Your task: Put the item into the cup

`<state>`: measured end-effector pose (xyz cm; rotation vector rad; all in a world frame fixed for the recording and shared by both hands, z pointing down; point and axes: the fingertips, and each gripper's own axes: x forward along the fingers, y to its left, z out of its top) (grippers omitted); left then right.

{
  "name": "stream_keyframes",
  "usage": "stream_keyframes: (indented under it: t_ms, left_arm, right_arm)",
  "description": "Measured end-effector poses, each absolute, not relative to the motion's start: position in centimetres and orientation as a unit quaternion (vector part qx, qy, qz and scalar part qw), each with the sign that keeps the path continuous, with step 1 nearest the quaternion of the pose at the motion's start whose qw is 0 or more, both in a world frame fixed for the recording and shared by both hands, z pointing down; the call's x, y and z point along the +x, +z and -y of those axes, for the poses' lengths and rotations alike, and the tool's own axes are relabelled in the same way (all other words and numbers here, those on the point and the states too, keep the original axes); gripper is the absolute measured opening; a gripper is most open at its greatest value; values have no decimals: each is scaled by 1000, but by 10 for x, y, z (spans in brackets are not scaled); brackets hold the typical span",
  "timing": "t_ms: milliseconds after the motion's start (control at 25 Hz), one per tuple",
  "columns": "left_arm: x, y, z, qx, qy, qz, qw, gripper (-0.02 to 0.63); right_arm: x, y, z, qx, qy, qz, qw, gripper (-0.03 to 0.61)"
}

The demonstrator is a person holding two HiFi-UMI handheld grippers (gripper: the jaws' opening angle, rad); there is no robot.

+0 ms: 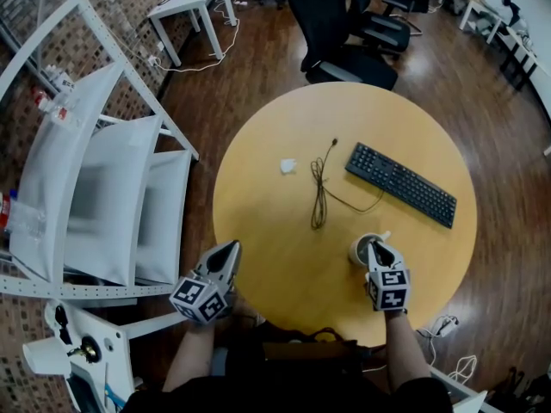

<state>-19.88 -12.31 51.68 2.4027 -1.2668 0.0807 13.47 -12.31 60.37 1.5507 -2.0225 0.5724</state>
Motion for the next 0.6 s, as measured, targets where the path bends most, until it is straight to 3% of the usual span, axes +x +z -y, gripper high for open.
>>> stream_keyframes:
  t_ms: [160,320,600]
  left_arm:
    - [-193,518,126,867,31,451,211,-8]
    - [-190,519,125,868,29,448,213,-8]
    - [-191,517,125,872,29,444,206,-8]
  right_arm:
    - [134,606,124,568,214,751,260,42]
    - [131,606,122,561,217,756,259,83]
    - [132,604,121,568,211,754,253,84]
